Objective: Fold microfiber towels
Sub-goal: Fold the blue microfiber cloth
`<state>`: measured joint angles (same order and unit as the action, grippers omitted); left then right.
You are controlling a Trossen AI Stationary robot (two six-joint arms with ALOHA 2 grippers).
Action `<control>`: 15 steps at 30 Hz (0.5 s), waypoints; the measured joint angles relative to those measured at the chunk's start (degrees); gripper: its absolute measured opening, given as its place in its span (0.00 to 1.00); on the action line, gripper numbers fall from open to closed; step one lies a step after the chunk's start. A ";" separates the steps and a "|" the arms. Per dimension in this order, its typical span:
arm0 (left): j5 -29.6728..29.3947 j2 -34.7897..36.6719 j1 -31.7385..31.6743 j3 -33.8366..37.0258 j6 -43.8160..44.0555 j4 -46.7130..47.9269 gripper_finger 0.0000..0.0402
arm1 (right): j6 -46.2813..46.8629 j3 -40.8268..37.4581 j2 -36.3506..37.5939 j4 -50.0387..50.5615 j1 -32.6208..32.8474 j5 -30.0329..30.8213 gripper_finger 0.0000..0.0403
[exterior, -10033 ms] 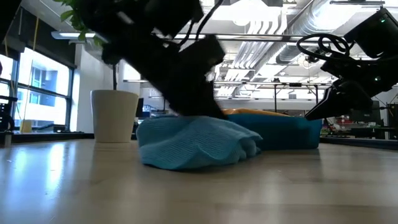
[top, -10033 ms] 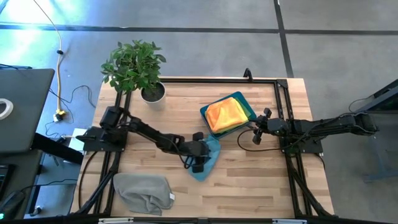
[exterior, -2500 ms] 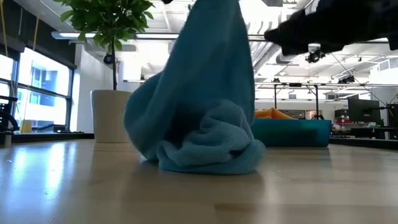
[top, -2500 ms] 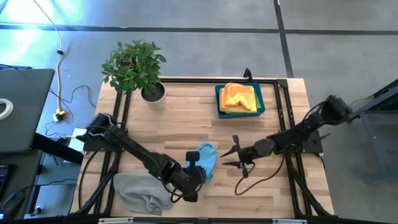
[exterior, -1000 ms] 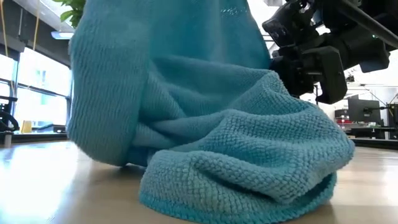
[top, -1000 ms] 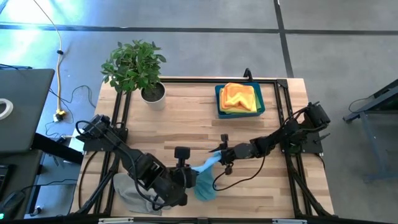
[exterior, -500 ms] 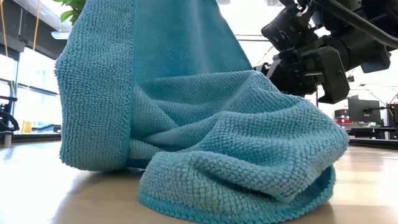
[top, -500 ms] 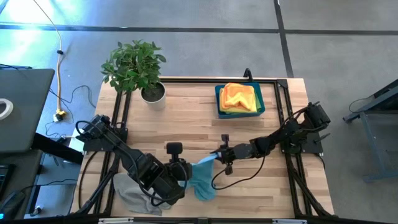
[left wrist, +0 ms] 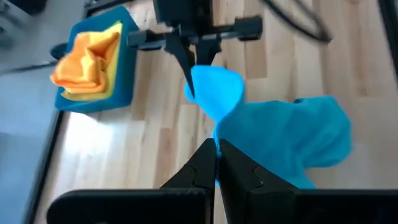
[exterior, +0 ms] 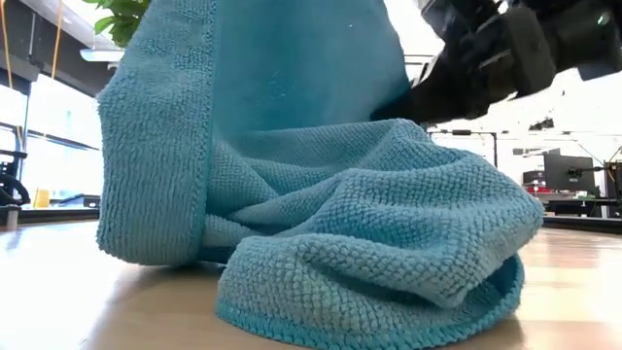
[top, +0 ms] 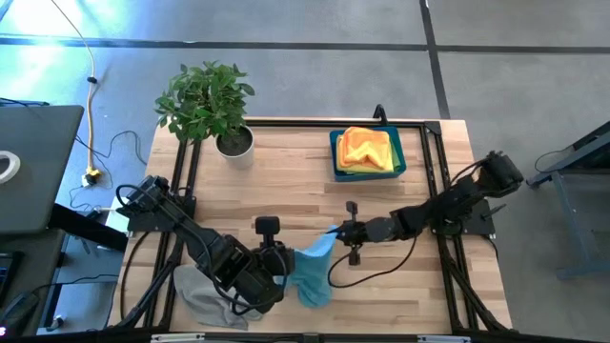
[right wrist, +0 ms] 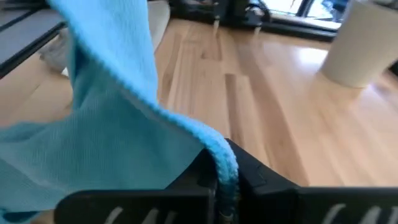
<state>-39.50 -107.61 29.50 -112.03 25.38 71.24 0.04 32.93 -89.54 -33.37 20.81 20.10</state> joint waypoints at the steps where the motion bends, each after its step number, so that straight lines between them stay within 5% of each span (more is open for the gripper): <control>1: -0.64 0.00 -0.16 0.00 -1.00 0.07 0.01 | 0.06 0.00 1.66 1.64 0.25 1.03 0.01; 15: -7.59 0.00 -6.45 0.02 -13.30 0.40 0.01 | 3.13 0.00 25.38 28.45 0.15 12.12 0.00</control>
<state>-47.10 -107.61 23.05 -112.01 12.08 71.64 3.17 32.93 -64.15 -4.92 20.96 32.22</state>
